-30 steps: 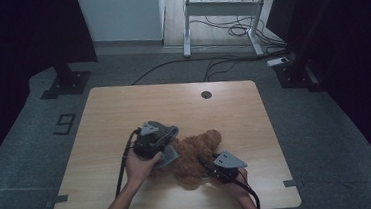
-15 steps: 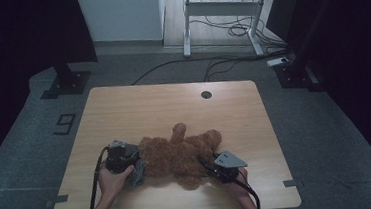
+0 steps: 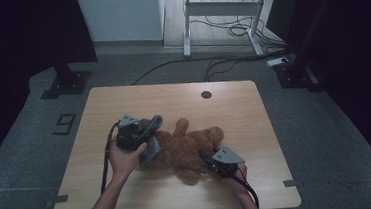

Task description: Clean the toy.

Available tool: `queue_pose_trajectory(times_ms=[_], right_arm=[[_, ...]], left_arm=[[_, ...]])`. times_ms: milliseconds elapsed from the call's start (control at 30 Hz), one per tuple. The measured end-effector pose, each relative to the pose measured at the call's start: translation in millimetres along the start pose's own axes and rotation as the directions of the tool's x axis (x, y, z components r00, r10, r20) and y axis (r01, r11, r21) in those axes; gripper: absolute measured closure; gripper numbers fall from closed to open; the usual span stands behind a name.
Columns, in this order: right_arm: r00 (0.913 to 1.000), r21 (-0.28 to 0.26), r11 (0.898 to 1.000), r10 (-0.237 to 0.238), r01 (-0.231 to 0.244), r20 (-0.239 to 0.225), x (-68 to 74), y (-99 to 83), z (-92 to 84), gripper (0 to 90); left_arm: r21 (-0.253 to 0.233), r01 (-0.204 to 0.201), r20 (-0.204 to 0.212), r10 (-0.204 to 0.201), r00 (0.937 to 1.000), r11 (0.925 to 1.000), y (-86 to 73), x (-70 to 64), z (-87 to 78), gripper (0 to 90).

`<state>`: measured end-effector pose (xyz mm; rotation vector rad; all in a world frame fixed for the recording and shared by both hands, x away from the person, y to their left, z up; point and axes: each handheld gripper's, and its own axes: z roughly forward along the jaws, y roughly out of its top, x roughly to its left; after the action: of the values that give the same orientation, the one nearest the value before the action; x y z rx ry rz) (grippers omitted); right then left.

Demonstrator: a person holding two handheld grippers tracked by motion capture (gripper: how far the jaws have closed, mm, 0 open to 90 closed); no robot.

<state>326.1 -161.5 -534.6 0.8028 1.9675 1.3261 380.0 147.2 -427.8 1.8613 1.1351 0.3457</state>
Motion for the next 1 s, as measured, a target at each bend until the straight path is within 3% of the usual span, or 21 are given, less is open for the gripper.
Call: queue_pose_trajectory(times_ms=[100, 200, 333, 400, 500, 633, 767, 867, 1000], right_arm=[[0.9999, -0.006, 1.000, -0.008, 0.008, 0.014, -1.0, 0.2, 2.7, 60.9], [0.9995, -0.014, 0.999, -0.029, 0.029, 0.011, -0.4, -0.7, 1.2, 60.9], [0.9981, -0.014, 0.998, -0.060, 0.060, 0.012, 2.8, -0.6, -1.2, 60.8], [0.9979, -0.018, 0.998, -0.065, 0.065, 0.004, 4.9, -0.5, -2.8, 60.8], [0.9977, -0.023, 0.998, -0.065, 0.065, -0.020, 7.7, -1.2, -7.9, 59.5], [0.9967, -0.023, 0.999, -0.045, 0.043, -0.068, 8.1, -3.9, -17.3, 56.0], [0.9933, -0.027, 1.000, -0.001, -0.002, -0.115, 7.5, -4.5, -26.2, 46.9], [0.9829, -0.022, 0.997, 0.072, -0.077, -0.169, 2.0, -4.0, -35.8, 38.4], [0.9734, 0.002, 0.989, 0.149, -0.150, -0.174, -6.4, -1.7, -45.9, 24.8]], left_arm=[[0.046, -0.013, 0.017, 0.013, 0.9998, 0.9988, 4.1, -10.5, 23.3, 78.1], [0.092, -0.012, 0.025, 0.009, 0.9996, 0.9957, -4.5, -13.5, 41.3, 77.8], [0.075, -0.002, 0.039, -0.001, 0.9992, 0.9972, -22.1, -11.2, 40.5, 78.7], [0.052, 0.015, 0.054, -0.017, 0.9984, 0.9985, -30.9, -9.6, 35.8, 79.2], [0.010, 0.006, 0.061, -0.006, 0.9981, 0.9999, -46.9, -12.7, 29.1, 79.7], [-0.033, -0.005, 0.068, 0.007, 0.9977, 0.9994, -61.0, -18.9, 20.5, 80.1], [-0.064, -0.013, 0.078, 0.018, 0.9968, 0.9978, -72.6, -23.7, 13.2, 80.2], [-0.087, -0.001, 0.091, 0.009, 0.9958, 0.9962, -80.8, -25.3, 9.0, 80.3], [-0.115, 0.013, 0.105, -0.001, 0.9944, 0.9932, -90.4, -27.1, 3.4, 80.3]])
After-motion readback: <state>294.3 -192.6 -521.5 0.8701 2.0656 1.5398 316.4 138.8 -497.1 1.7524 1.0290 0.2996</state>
